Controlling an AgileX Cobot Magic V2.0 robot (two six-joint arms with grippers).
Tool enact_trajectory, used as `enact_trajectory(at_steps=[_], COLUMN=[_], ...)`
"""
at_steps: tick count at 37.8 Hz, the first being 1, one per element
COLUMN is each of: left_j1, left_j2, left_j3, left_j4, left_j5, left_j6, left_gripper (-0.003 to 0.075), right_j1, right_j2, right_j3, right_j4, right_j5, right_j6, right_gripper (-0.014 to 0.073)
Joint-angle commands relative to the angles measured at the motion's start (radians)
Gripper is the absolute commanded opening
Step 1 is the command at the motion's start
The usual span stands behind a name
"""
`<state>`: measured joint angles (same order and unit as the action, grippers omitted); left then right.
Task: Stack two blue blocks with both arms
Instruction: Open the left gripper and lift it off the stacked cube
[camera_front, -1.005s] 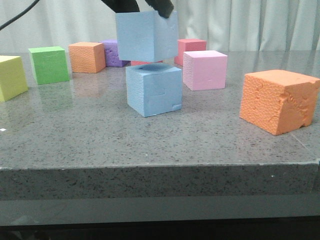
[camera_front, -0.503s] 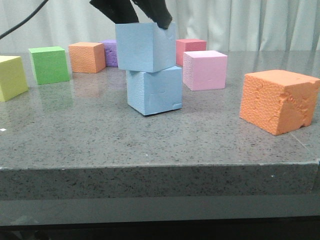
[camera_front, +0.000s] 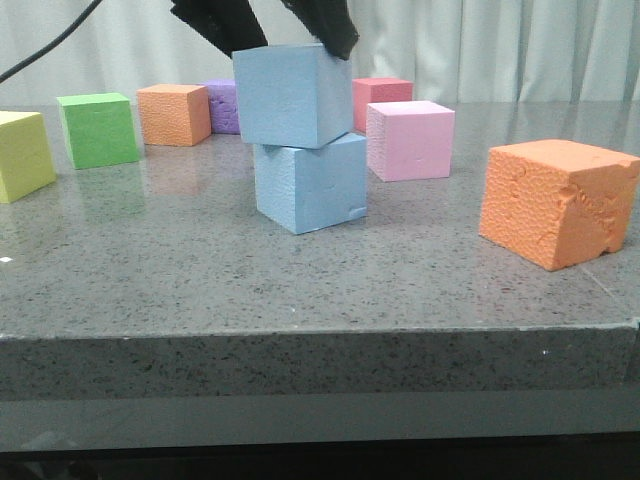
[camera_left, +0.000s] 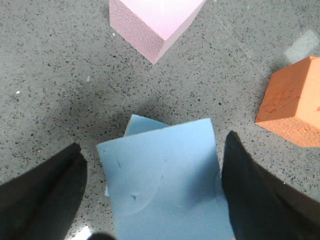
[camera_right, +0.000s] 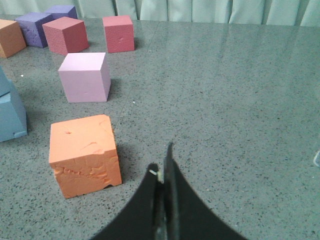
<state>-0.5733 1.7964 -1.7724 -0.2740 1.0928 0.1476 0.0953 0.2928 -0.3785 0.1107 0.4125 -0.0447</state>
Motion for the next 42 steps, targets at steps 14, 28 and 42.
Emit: enact_trajectory(at_steps=[14, 28, 42], left_j1=[-0.010, -0.008, -0.008], left_j2=[-0.066, -0.092, -0.092], left_j3=[-0.042, -0.096, -0.157], left_j4=[-0.039, -0.019, 0.019], left_j5=[-0.027, -0.003, 0.157], left_j6=[0.000, 0.002, 0.002], left_gripper=[0.0548, 0.0534, 0.0041], right_j1=[-0.005, -0.005, -0.005], right_j2=[0.011, 0.011, 0.011], right_j3=[-0.024, -0.024, -0.024], right_j4=[-0.003, -0.003, -0.003], right_j5=[-0.082, -0.082, -0.082], right_j6=[-0.008, -0.008, -0.008], right_gripper=[-0.0067, -0.0067, -0.0067])
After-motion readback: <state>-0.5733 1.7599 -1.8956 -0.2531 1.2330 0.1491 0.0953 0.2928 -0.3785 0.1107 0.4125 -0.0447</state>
